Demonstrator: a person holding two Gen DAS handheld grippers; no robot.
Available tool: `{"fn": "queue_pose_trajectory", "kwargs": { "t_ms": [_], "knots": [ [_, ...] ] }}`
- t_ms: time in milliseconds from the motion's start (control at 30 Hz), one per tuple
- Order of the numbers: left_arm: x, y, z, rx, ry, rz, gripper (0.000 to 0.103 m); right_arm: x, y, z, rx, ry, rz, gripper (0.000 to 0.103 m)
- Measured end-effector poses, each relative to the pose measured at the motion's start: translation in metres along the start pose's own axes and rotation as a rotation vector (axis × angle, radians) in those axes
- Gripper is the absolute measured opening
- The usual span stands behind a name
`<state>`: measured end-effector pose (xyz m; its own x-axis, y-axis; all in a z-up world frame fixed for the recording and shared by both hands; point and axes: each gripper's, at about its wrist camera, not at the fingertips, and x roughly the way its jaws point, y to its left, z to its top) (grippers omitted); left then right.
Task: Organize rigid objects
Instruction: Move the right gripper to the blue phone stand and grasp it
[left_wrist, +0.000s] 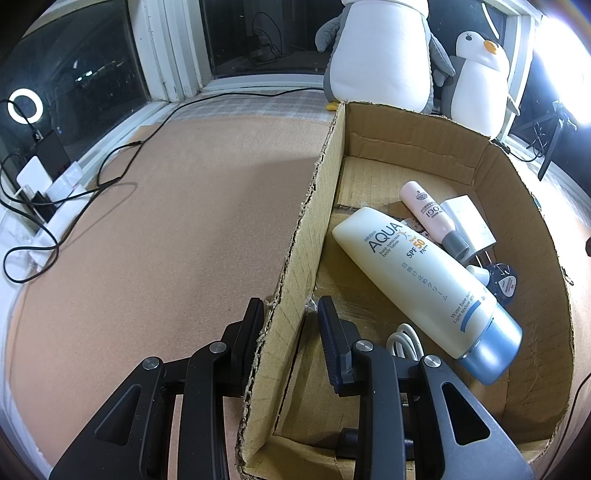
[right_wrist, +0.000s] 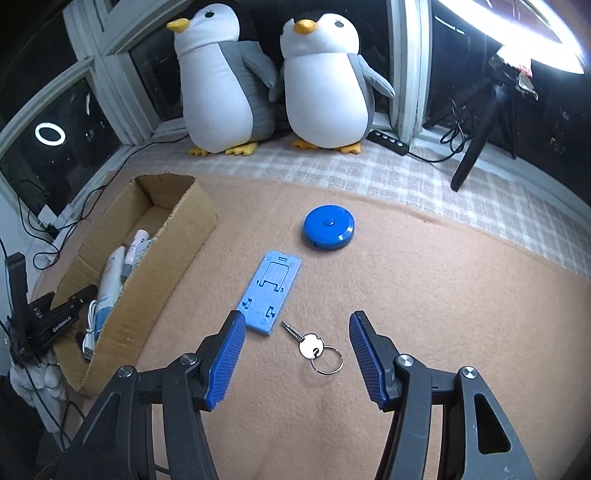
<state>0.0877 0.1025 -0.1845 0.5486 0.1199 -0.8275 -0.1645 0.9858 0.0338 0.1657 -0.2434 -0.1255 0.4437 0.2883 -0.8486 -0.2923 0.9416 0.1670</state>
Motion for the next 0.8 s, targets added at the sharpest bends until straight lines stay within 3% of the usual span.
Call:
{"fn": "queue_pose_trajectory", "kwargs": {
  "t_ms": [500,800],
  "knots": [
    [0.000,0.001,0.001,-0.007,0.001,-0.002,0.029,0.060,0.017,0.015,0.141,0.079,-0.004,0.054],
    [0.001,0.000,0.000,-0.011,-0.001,-0.004,0.029,0.081,0.035,0.019,0.096,0.116,-0.126,0.054]
  ]
}}
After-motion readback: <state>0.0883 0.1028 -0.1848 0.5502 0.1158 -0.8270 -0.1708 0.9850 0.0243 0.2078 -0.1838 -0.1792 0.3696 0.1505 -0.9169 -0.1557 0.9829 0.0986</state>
